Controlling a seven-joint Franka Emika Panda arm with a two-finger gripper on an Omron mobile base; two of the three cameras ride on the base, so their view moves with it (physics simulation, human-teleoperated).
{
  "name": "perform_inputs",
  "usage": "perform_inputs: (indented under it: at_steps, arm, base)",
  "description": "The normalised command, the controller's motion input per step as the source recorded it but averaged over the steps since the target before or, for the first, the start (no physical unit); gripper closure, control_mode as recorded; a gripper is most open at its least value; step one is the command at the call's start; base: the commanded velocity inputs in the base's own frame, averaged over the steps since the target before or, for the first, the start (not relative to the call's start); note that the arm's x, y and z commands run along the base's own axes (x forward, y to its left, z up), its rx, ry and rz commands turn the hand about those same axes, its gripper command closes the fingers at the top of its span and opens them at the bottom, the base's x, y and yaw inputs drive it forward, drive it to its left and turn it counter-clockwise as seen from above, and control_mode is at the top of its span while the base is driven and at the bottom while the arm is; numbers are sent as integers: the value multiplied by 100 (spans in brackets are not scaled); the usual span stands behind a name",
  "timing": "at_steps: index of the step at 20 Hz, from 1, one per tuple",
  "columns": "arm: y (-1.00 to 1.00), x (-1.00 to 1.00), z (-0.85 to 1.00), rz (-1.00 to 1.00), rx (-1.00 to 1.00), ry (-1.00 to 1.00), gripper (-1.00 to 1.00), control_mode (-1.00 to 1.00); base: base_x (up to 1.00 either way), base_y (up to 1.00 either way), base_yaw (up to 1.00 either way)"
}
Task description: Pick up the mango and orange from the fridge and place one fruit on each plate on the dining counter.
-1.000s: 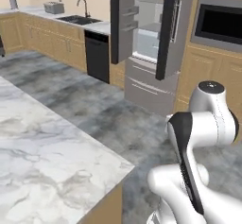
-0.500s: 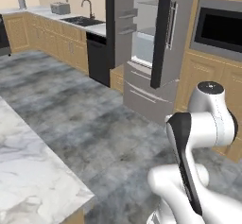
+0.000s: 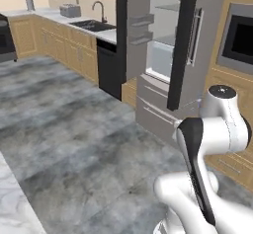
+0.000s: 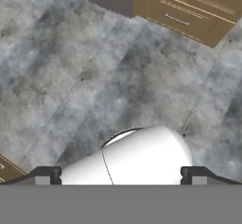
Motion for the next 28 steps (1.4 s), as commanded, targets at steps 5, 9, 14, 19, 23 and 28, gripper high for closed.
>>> perform_inputs:
  at_steps: [5, 9, 14, 19, 23, 28]
  arm:
    - [0, 0, 0, 0, 0, 0, -100, 100]
    - [0, 0, 0, 0, 0, 0, -100, 100]
    - [0, 0, 0, 0, 0, 0, -100, 100]
    - [0, 0, 0, 0, 0, 0, -100, 100]
    - [0, 0, 0, 0, 0, 0, -100, 100]
    - [0, 0, 0, 0, 0, 0, -100, 100]
  base:
    - [100, 6, 4]
    - [100, 21, 0]
    - [100, 29, -13]
    - [100, 36, -45]
    - [100, 41, -64]
    - [100, 10, -59]
